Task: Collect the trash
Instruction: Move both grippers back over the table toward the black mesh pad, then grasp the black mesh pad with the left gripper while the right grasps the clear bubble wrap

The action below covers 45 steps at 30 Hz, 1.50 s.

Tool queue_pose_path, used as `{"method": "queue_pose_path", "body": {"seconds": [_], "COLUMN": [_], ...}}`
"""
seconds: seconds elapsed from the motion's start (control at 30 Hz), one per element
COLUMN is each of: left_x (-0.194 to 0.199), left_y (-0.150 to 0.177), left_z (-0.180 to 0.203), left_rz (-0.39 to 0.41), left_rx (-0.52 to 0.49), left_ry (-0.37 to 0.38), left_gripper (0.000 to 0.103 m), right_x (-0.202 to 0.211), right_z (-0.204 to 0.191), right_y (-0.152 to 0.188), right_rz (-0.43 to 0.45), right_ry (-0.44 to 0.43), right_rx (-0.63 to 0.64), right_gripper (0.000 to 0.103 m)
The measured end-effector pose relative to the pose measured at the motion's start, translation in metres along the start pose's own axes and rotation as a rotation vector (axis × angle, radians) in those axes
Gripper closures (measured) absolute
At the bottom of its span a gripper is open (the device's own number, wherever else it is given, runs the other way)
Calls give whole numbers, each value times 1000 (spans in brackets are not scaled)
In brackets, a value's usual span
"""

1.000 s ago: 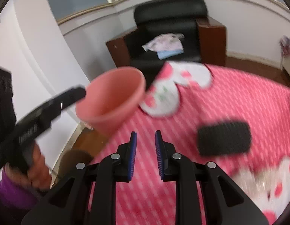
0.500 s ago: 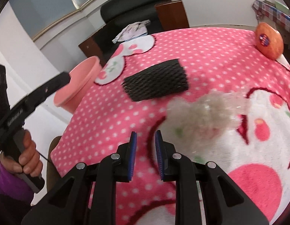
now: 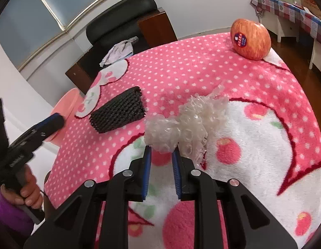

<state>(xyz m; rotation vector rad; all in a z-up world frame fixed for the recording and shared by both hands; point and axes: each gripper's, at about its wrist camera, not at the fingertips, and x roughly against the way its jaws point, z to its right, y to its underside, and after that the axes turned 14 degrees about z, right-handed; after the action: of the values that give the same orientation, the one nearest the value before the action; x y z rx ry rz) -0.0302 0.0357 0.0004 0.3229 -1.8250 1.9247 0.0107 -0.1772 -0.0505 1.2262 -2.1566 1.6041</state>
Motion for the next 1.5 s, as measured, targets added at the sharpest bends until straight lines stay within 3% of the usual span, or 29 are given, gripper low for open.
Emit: {"method": "queue_pose_path", "body": {"seconds": [0.3, 0.37, 0.4, 0.47, 0.87, 1.03, 1.2, 1.5], "left_x": [-43, -54, -58, -67, -85, -88, -88, -79], "left_y": [-5, -5, -4, -2, 7, 9, 12, 10], "left_z": [24, 26, 26, 27, 35, 40, 47, 50], "left_rz": [-76, -92, -99, -117, -139, -148, -152, -120], "left_rx": [-168, -191, -198, -210, -224, -197, -198, -171], "left_ry": [69, 70, 68, 63, 32, 21, 23, 28], "left_gripper": [43, 43, 43, 43, 43, 55, 79, 91], "right_x": [35, 41, 42, 44, 29, 24, 20, 17], "right_z": [12, 17, 20, 27, 29, 28, 25, 21], "right_y": [7, 9, 9, 9, 3, 1, -1, -1], "right_rz": [26, 30, 34, 42, 34, 40, 43, 54], "right_ry": [-11, 5, 12, 24, 9, 28, 45, 70], "right_rx": [-19, -37, -48, -78, -127, -114, -96, -75], "right_gripper": [82, 74, 66, 60, 57, 54, 54, 54]}}
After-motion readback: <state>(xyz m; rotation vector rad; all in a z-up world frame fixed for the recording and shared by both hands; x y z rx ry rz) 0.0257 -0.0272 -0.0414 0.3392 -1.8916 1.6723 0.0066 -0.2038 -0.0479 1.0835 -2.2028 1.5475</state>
